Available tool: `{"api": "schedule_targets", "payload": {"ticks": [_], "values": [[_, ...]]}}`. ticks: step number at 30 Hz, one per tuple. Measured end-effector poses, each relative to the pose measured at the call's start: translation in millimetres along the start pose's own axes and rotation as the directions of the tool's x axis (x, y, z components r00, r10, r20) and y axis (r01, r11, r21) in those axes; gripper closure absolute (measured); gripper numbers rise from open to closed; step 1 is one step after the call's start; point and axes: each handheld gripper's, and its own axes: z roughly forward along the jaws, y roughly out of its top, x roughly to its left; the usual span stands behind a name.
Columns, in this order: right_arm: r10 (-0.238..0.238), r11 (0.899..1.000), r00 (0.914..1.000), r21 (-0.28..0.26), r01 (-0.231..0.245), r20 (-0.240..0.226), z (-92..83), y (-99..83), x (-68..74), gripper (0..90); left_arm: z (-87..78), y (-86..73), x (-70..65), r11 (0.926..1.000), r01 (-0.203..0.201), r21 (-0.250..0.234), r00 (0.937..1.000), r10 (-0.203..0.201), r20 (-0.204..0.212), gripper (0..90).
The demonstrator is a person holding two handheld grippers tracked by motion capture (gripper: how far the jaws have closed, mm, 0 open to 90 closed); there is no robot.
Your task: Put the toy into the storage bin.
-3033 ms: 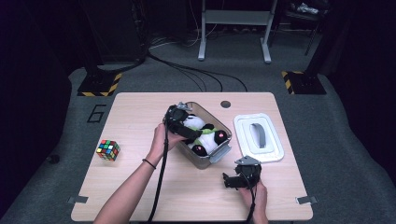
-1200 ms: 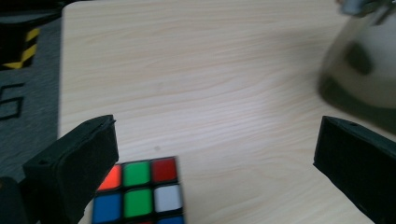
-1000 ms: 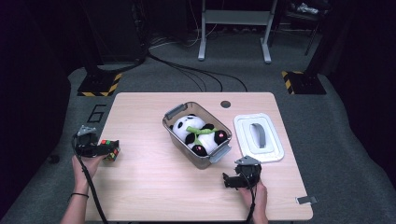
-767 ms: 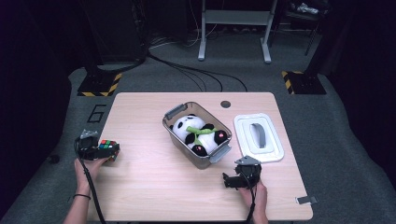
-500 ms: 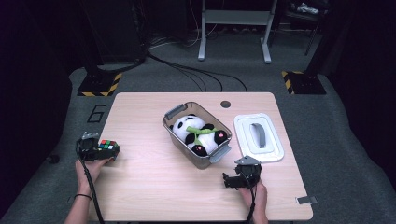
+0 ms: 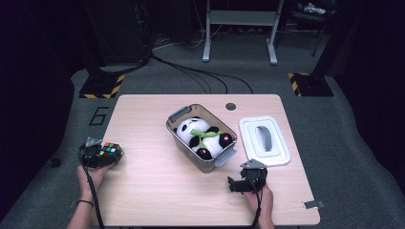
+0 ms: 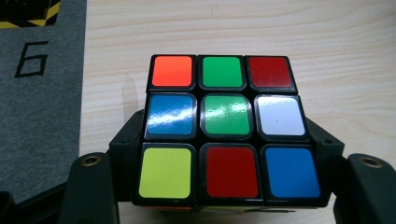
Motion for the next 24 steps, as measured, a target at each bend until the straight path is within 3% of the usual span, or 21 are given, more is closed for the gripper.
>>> {"api": "schedule_targets", "payload": {"ticks": [12,20,24], "values": [[-0.001,1.0,1.0,0.0,0.001,0.0,0.0,0.0,0.0,0.0,-13.4,12.2,-18.1,0.9979,-0.047,-0.045,0.998,0.049,0.041,34.0],[0.0,1.0,1.0,0.0,0.0,0.0,0.0,0.0,0.0,0.0,-26.3,28.5,-37.7,0.993,-0.091,-0.075,0.9899,0.099,0.102,34.0],[0.0,1.0,1.0,0.0,0.0,0.0,0.0,0.0,0.0,0.0,-30.8,34.4,-44.7,0.9906,-0.109,-0.083,0.9865,0.118,0.113,34.0]]}}
